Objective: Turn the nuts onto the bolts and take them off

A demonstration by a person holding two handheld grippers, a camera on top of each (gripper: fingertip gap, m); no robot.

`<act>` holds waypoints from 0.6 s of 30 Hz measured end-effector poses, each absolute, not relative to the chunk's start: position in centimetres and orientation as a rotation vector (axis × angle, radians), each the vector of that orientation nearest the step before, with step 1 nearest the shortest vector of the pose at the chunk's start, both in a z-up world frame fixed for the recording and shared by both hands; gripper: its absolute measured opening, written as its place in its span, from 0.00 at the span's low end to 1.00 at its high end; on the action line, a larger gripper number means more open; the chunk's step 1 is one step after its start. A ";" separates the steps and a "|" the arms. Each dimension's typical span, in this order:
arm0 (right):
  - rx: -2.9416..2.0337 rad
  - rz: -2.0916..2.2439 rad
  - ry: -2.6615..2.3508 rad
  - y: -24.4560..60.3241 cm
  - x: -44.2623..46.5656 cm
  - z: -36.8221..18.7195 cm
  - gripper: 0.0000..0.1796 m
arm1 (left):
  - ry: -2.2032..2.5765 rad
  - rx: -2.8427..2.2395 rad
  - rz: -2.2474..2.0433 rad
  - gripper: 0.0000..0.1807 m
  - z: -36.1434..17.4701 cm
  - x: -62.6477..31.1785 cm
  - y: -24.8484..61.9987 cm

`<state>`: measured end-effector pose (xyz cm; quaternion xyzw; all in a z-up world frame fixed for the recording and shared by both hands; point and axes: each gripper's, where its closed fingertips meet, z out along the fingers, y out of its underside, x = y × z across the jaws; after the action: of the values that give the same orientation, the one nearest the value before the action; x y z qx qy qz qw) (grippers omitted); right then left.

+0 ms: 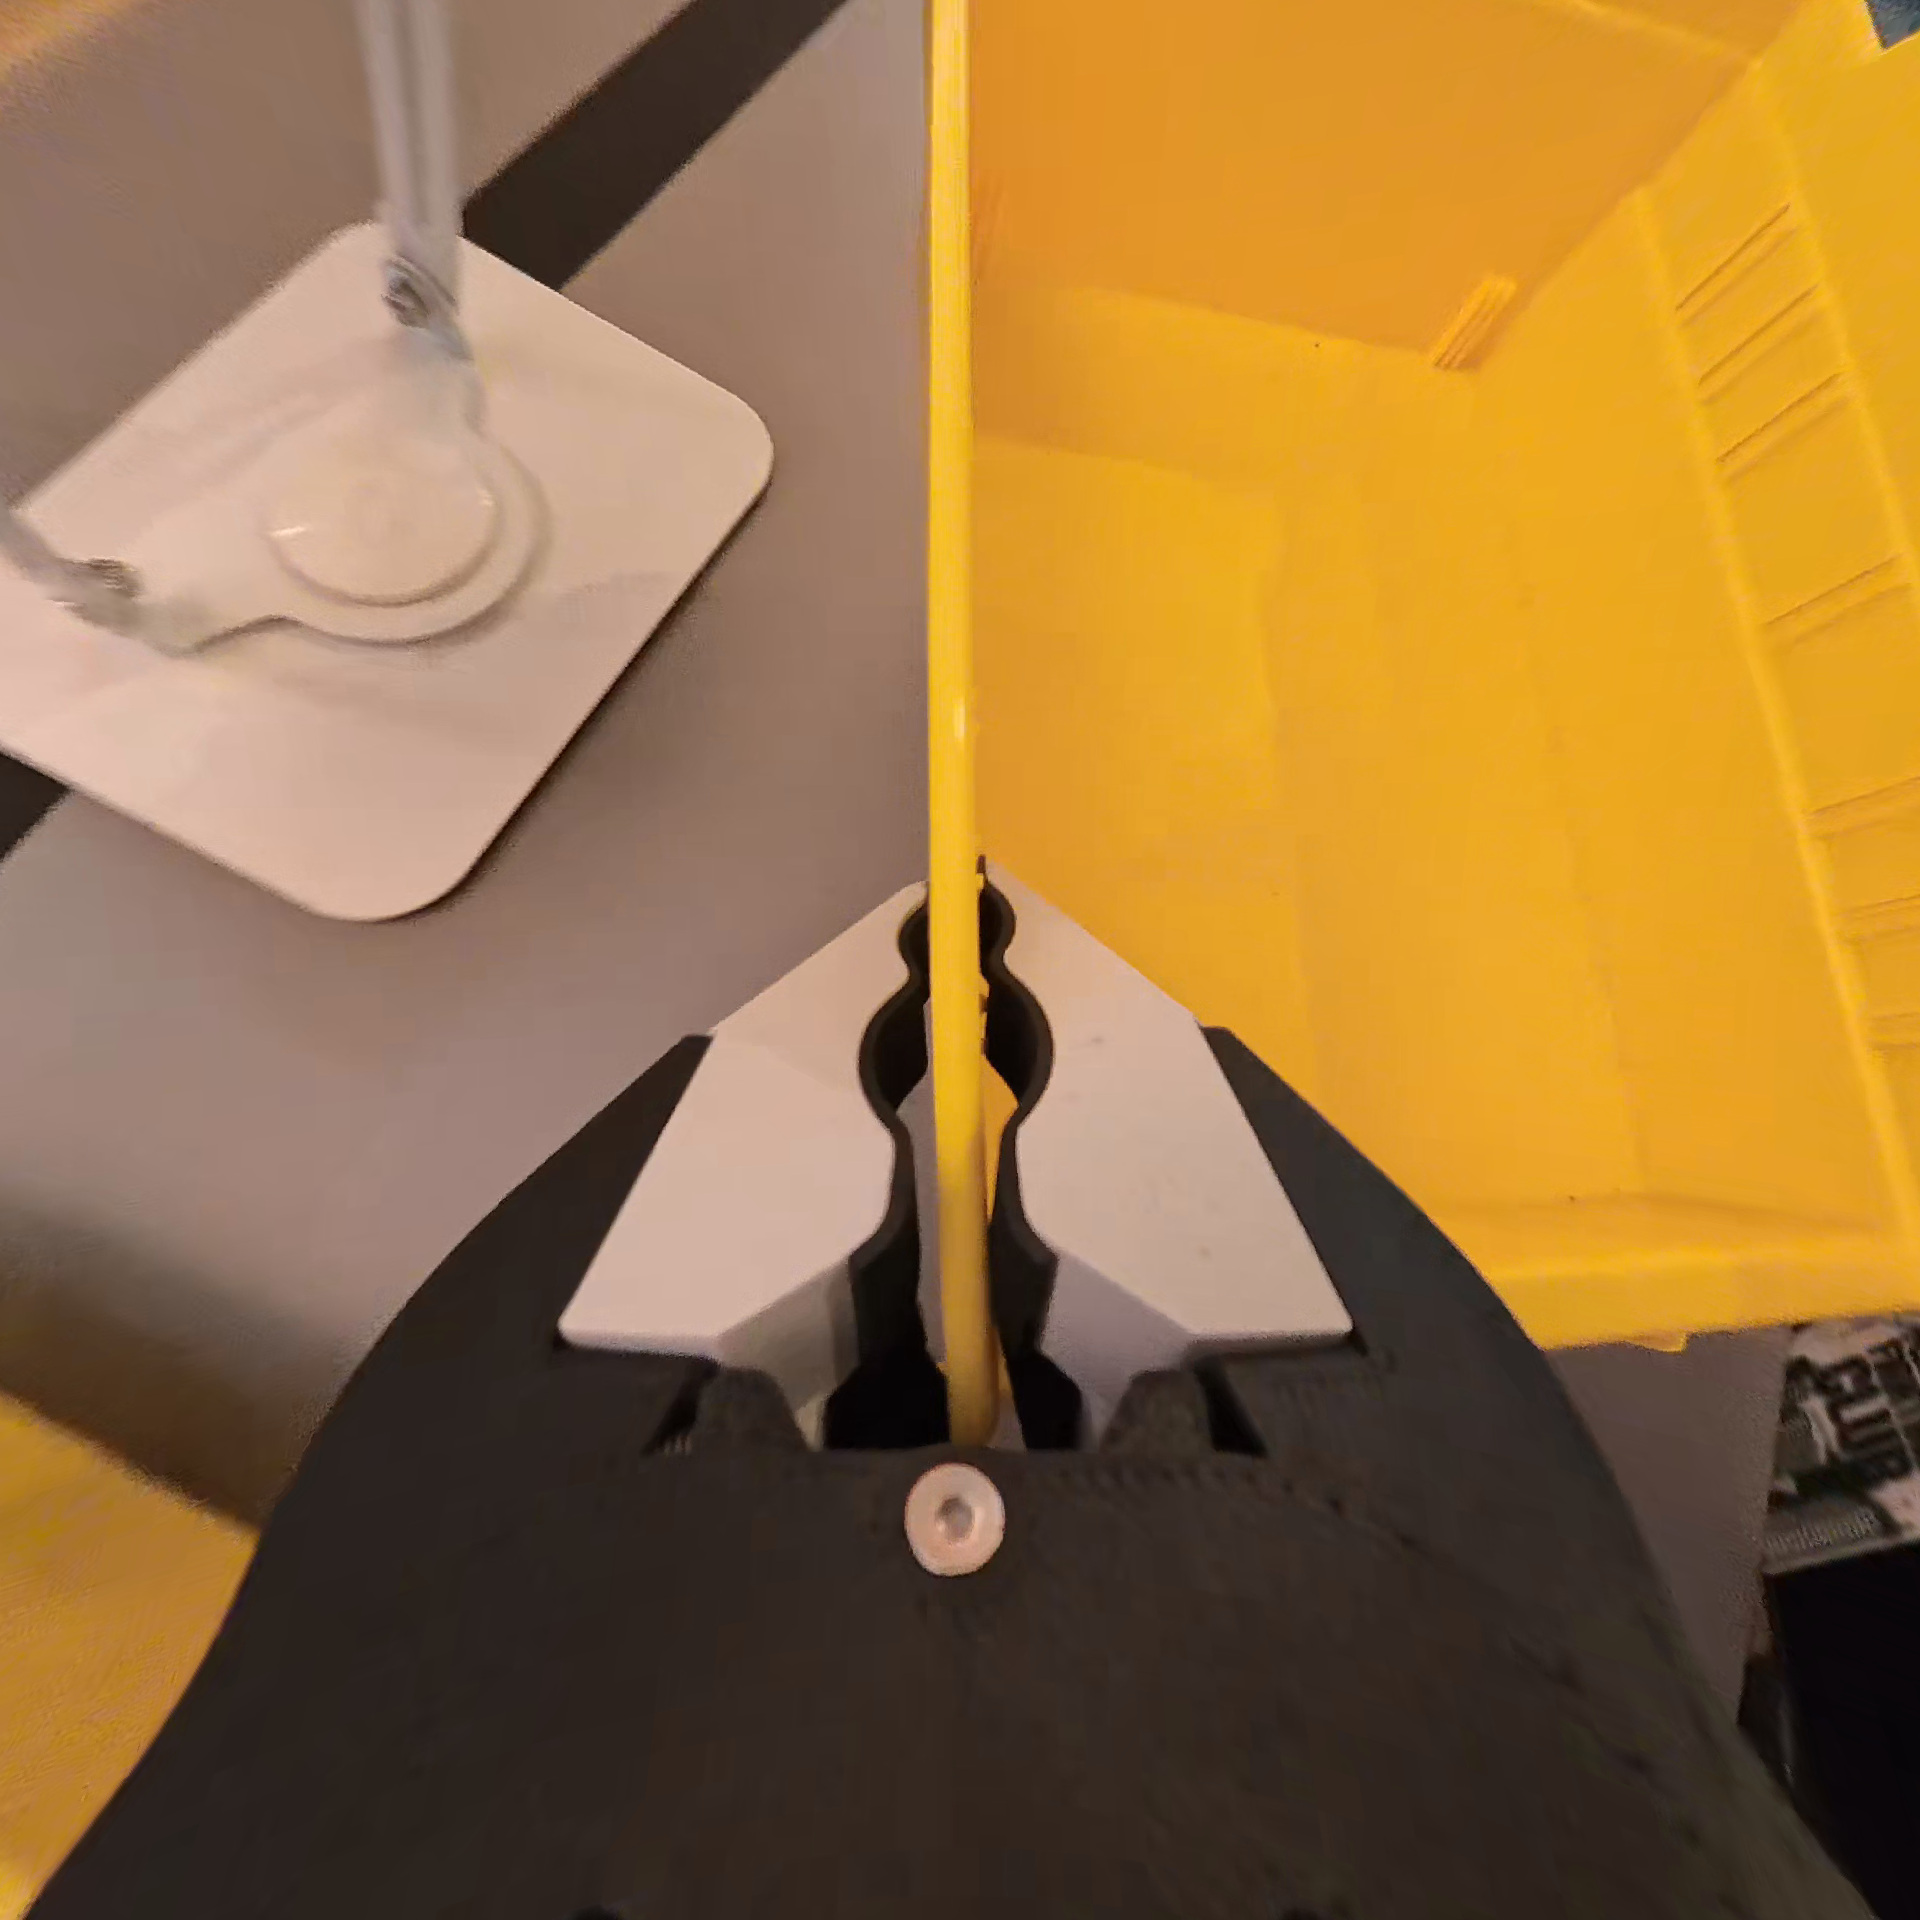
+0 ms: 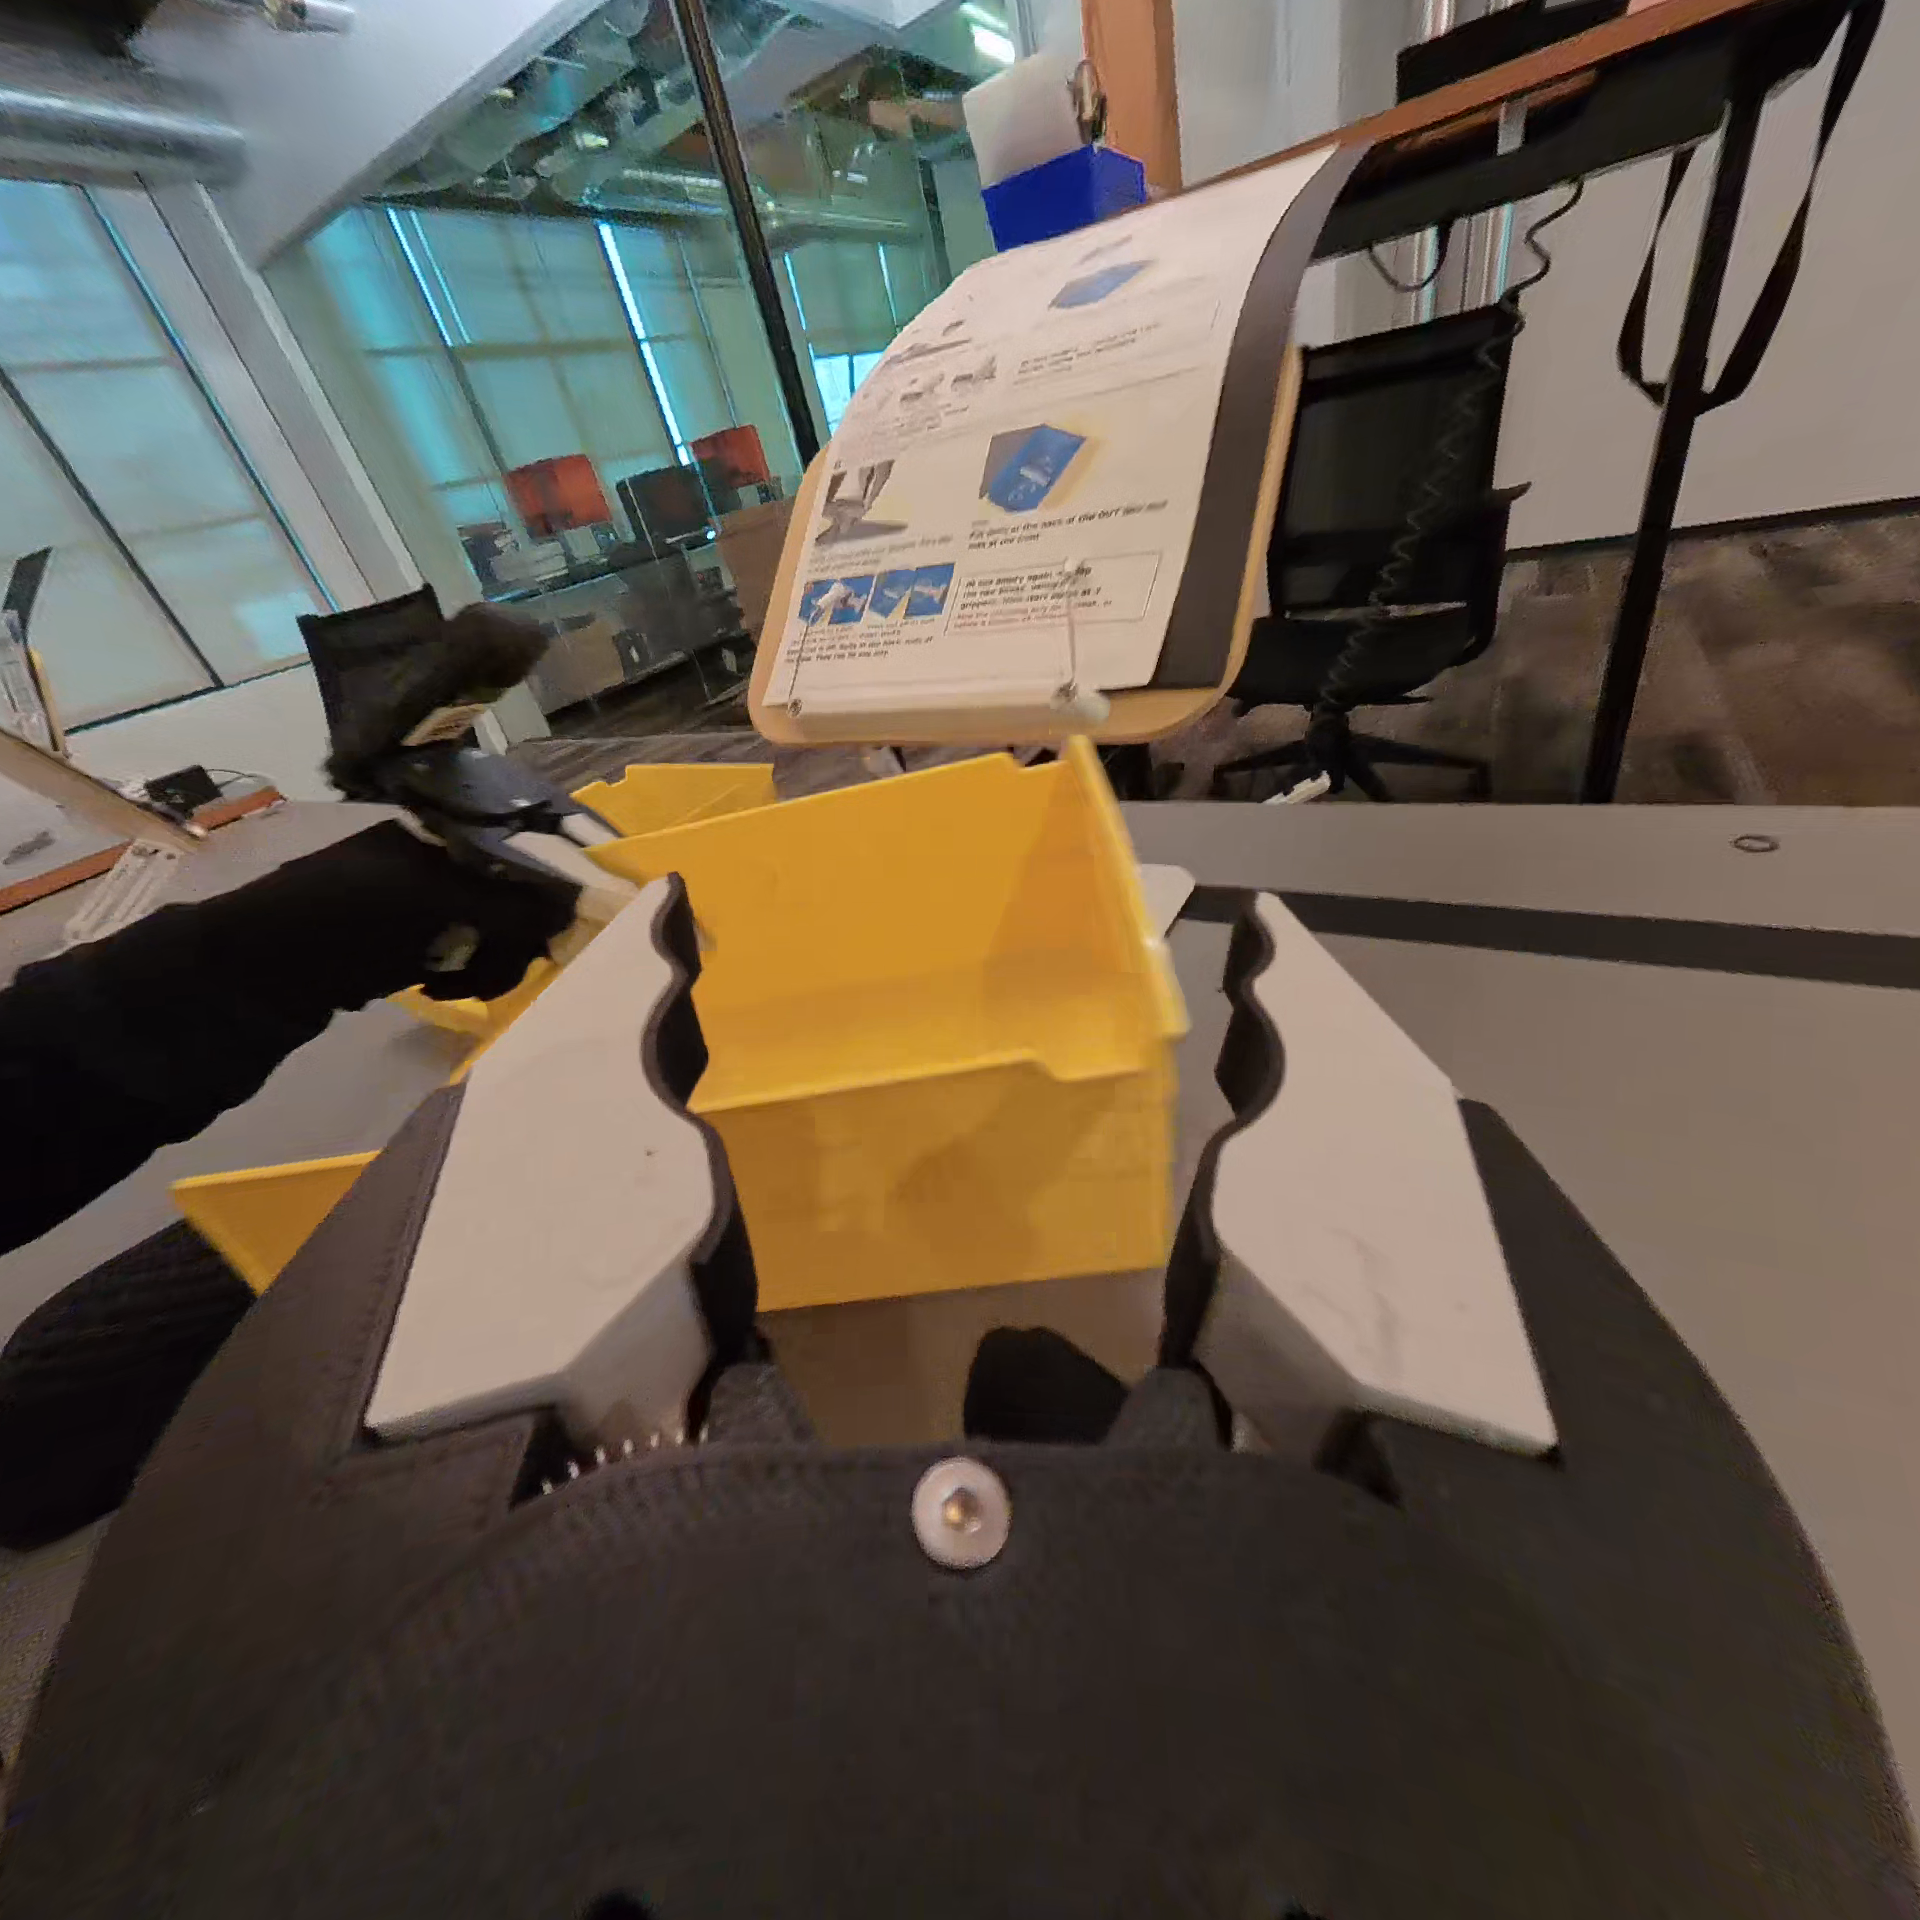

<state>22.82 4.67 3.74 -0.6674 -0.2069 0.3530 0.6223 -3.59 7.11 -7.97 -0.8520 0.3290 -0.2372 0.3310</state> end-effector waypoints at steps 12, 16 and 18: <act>-1.778 0.887 -0.473 3.5 17.6 -4.5 0.71 | 0.825 -2.339 -0.657 0.01 -13.7 4.4 11.5; -1.805 0.849 -0.465 5.2 18.3 -5.2 0.73 | 0.812 -2.339 -0.654 0.01 -14.3 6.3 12.1; -1.824 0.823 -0.462 6.2 18.9 -5.4 0.75 | 0.794 -2.338 -0.641 0.02 -14.3 6.9 12.5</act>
<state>18.87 6.18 -5.40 -0.7600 -0.1923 0.3430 0.5175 6.92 12.53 -14.26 -0.8769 0.2979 -0.2403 0.2909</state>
